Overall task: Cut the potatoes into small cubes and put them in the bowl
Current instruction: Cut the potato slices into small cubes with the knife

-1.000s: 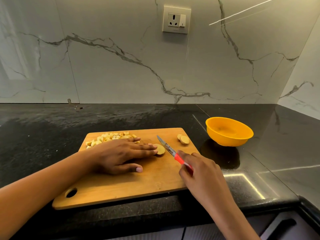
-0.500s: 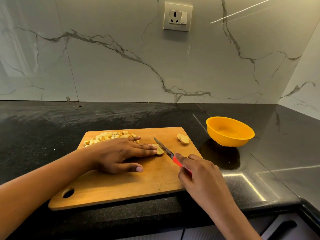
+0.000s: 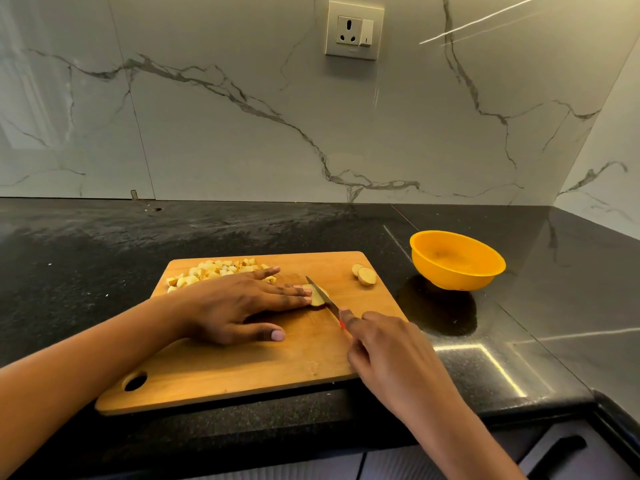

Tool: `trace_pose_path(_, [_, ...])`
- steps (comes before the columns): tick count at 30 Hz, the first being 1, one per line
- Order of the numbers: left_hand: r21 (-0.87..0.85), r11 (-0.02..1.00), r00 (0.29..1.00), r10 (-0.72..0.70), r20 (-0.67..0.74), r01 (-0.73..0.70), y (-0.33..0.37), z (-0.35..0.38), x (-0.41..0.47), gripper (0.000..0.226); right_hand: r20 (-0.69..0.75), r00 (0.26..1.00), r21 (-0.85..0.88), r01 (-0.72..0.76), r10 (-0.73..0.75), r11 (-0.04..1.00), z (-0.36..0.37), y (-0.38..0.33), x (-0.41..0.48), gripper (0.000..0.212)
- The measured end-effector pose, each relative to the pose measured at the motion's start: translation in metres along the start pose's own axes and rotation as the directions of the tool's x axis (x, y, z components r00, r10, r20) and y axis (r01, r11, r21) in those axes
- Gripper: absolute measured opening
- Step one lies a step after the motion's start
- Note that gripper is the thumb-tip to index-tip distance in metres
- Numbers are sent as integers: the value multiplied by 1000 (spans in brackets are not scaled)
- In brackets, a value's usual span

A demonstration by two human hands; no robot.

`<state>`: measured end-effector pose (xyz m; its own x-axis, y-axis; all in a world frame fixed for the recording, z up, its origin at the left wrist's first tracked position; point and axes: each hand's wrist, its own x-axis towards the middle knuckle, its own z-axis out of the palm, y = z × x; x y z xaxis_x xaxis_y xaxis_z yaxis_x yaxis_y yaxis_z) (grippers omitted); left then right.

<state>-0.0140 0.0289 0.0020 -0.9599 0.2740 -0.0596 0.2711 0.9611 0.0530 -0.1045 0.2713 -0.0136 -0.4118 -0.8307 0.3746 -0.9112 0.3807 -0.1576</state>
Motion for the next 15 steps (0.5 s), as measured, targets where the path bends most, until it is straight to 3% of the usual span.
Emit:
trace_pose_path(9, [100, 995, 1000, 8, -23, -6, 4, 2, -3, 67, -60, 998, -9, -26, 26, 1000, -9, -3, -14, 49])
trace_pose_path(15, [106, 994, 999, -19, -46, 23, 4, 3, -4, 67, -104, 990, 87, -85, 94, 993, 5, 2, 9, 48])
